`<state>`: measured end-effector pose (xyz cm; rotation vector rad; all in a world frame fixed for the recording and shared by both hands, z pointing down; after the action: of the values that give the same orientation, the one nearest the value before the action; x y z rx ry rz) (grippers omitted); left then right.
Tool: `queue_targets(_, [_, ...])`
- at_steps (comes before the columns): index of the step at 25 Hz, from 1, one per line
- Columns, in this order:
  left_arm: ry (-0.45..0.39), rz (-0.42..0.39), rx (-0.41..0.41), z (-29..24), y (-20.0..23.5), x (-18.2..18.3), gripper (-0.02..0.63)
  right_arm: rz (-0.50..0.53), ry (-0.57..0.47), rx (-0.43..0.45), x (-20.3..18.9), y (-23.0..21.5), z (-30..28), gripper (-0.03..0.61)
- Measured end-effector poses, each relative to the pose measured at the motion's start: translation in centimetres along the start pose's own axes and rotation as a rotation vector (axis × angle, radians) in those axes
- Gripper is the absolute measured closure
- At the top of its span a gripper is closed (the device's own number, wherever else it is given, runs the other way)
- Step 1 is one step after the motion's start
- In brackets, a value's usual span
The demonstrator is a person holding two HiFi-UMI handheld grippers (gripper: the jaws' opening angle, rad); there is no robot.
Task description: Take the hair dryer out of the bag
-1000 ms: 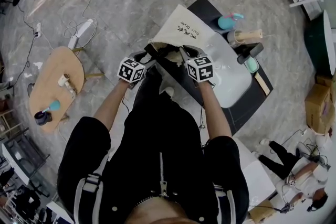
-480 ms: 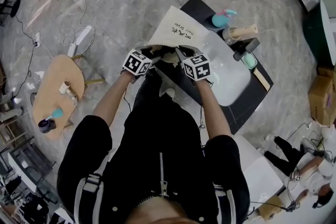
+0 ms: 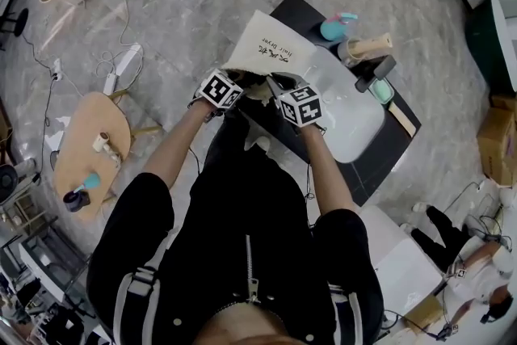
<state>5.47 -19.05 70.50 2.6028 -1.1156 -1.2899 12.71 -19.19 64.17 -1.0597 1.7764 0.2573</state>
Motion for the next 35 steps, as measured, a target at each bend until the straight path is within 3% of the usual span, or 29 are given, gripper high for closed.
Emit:
queue_targets(17, [0.194,0.025,-0.002,-3.8,0.7,-2.0,0.368,0.006,0.0,0.043,-0.6,-0.2,0.1,0.535])
queue_targets(22, [0.258,0.0,0.02,-4.4,1.2,-2.8,0.388,-0.001,-0.001,0.043,-0.8,-0.3,0.2,0.535])
queue_targets(35, [0.249,-0.044,0.005,-4.2,0.6,-2.6,0.41,-0.008,0.002,0.026,-1.3,-0.5,0.5,0.537])
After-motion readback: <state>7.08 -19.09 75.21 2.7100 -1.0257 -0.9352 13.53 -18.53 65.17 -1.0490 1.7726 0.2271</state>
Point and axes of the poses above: the fingertips, and each gripper's own axes: z backward along the fingers, y to its left, x out of its top, the point moved 1 cm from there along z, backward along the fingers, and after that the axes turned 12 degrees about -y, right-handed, at the moved point
